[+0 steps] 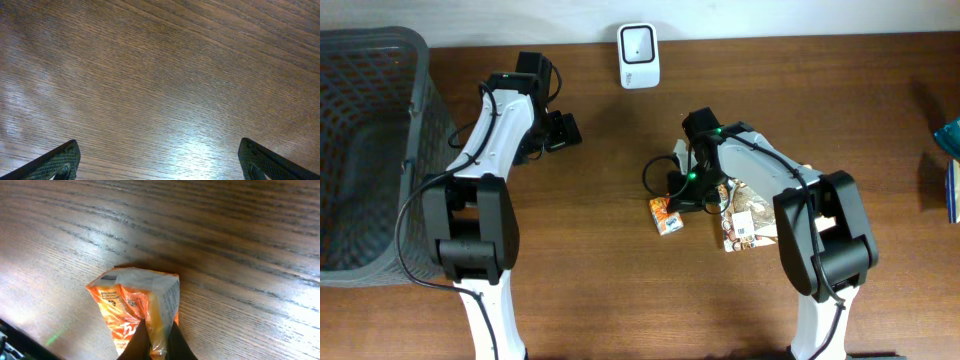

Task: Scan the item barcode
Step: 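Grasp the orange snack box with the right gripper and lift it, then raise the orange box up to the white scanner with the right gripper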

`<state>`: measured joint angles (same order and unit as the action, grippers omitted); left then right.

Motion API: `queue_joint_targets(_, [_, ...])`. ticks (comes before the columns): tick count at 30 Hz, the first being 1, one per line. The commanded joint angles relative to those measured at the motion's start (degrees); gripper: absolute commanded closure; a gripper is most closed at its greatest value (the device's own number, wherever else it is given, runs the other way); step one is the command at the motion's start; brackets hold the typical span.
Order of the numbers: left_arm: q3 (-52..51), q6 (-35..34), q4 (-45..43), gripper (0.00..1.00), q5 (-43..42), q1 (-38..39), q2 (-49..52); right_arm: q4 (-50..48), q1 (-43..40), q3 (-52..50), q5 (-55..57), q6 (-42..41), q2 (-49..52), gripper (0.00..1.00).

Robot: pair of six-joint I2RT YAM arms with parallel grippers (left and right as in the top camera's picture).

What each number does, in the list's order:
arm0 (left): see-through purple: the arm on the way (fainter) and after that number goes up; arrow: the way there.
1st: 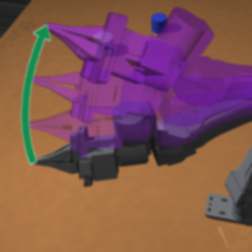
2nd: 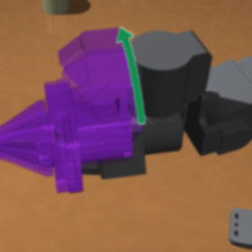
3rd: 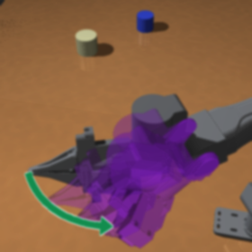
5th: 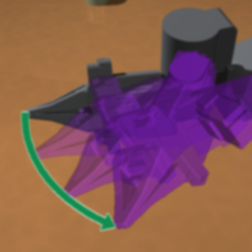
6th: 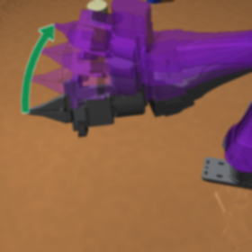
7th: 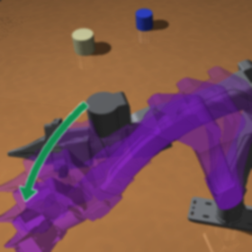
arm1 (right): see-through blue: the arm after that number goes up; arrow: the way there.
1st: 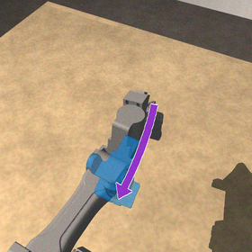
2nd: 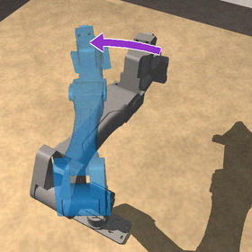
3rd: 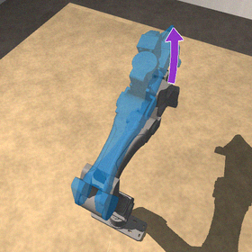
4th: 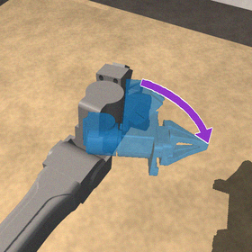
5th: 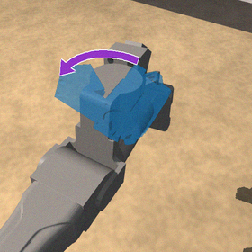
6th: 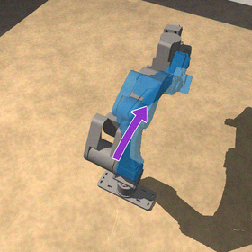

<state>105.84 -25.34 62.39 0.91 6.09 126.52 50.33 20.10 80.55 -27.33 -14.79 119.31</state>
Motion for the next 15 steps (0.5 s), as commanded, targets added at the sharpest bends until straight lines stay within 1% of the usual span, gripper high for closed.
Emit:
queue_joint_targets(1, [-0.24,0.13,0.07,0.01,0.42,0.13,-1.7,-0.61,-0.79,-0.83,0.9,-0.98,1.29,0.96])
queue_joint_targets(4, [-0.24,0.13,0.07,0.01,0.42,0.13,-1.7,-0.7,-2.36,-0.28,-7.23,-0.92,1.29,0.96])
queue_joint_targets(5, [-0.24,0.13,0.04,0.01,0.42,0.13,-1.7,-0.85,-4.13,0.74,-15.17,-0.37,1.29,0.96])
queue_joint_targets(9, [-0.24,0.13,0.07,0.01,0.42,0.13,-1.7,-1.77,-7.72,1.75,-32.63,3.48,1.29,0.96])
queue_joint_targets(13, [-0.24,0.13,0.07,0.01,0.42,0.13,-1.7,-1.88,-9.7,1.75,-43.58,5.57,1.29,0.96])
queue_joint_targets(15, [-0.24,0.13,0.07,0.01,0.42,0.13,-1.7,-3.74,-10.34,1.75,-50.9,5.57,1.29,0.96])
